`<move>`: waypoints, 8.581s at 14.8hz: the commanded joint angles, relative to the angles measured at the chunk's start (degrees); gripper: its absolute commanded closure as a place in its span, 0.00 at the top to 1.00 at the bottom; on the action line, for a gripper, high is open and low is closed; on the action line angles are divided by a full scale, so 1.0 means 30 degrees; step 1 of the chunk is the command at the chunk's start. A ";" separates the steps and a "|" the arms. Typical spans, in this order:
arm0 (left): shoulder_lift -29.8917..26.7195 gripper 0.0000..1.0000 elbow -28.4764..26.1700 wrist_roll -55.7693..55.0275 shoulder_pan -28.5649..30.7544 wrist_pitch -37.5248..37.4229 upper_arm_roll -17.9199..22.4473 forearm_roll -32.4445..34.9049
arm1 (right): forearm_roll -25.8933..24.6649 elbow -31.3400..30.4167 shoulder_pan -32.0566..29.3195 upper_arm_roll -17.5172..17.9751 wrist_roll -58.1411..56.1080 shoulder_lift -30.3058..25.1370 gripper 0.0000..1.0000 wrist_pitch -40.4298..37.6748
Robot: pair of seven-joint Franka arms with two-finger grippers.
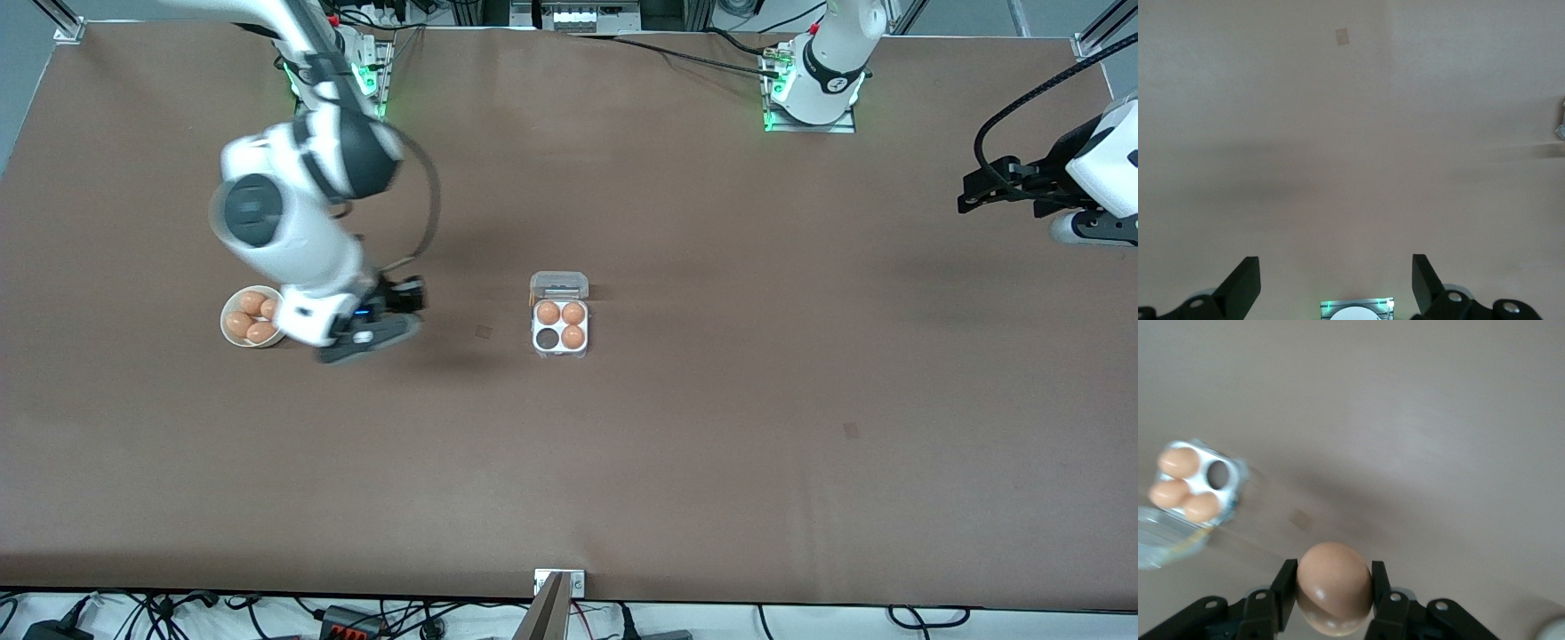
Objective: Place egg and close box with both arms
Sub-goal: 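Carry the egg with the right gripper to the egg box, then lower the egg into the empty slot and open the right gripper, then raise the right gripper and withdraw it toward its base, then move the left gripper toward the open lid of the egg box, then grasp the edge of the clear lid with the left gripper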
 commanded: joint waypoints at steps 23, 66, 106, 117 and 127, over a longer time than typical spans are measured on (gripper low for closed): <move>0.0257 1.00 0.0630 0.0087 0.0071 -0.0462 0.0009 -0.0366 | -0.7589 0.5761 0.6253 -0.0358 1.5883 0.7500 0.23 0.2240; 0.0902 1.00 0.0630 -0.1694 -0.0192 -0.1778 -0.0108 -0.2909 | -0.2849 0.4216 -0.5078 -0.0417 -0.2623 -0.3067 1.00 -1.2205; 1.1798 0.03 0.1421 -1.3769 -0.9507 0.9495 -0.7667 -0.1542 | -0.1704 0.0165 -0.8160 -0.1208 -0.2775 -0.7676 1.00 -1.0211; 1.2561 0.01 0.1597 -1.5381 -1.0065 1.1022 -0.7608 0.2476 | -0.1704 0.0136 -0.8190 -0.1208 -0.2804 -0.7676 1.00 -1.0270; 1.3763 0.01 0.1597 -1.5206 -1.0153 1.3044 -0.7491 0.2652 | -0.1704 0.0165 -0.8160 -0.1179 -0.2775 -0.7734 1.00 -1.0739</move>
